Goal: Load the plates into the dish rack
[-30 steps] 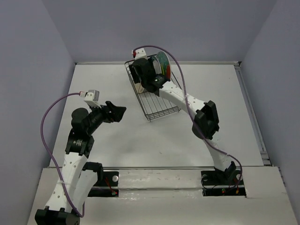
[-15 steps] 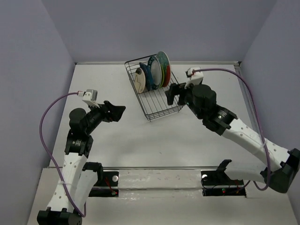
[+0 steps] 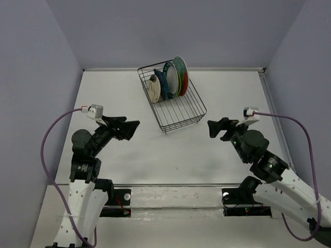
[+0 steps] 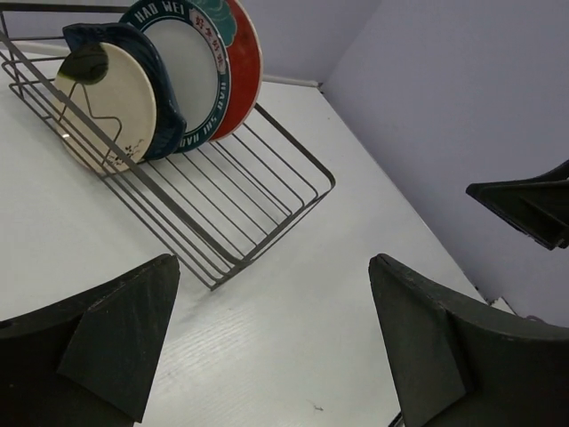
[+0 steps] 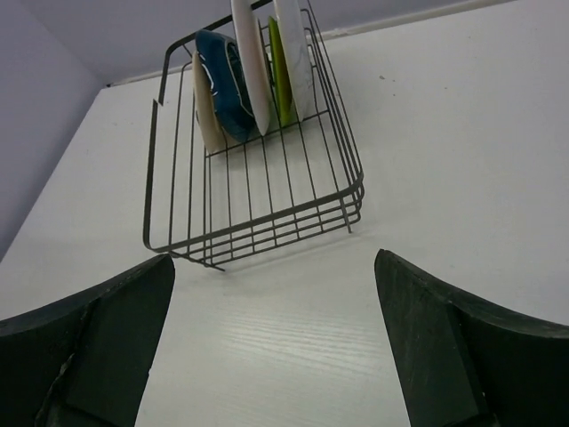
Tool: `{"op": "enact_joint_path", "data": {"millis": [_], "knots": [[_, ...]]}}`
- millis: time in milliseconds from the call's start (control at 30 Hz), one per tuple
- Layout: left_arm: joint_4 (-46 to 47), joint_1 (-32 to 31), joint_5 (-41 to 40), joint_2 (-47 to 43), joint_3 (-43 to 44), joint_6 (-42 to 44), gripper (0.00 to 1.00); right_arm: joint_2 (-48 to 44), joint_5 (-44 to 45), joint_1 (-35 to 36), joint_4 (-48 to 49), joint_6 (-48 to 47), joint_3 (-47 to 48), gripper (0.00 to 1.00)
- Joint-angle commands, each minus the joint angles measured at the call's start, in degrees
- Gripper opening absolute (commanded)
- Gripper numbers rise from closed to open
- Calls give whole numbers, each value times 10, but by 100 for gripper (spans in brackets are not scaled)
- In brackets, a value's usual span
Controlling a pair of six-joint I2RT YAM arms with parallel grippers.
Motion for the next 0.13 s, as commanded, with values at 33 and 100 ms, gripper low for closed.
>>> {"op": "enact_joint_path", "data": {"millis": [33, 100], "knots": [[54, -1, 42, -12, -15, -40, 99, 0, 24, -1, 7, 3, 24, 100], [69, -1, 42, -8, -13, -51, 99, -2, 26, -1, 7, -11, 46, 100]]}}
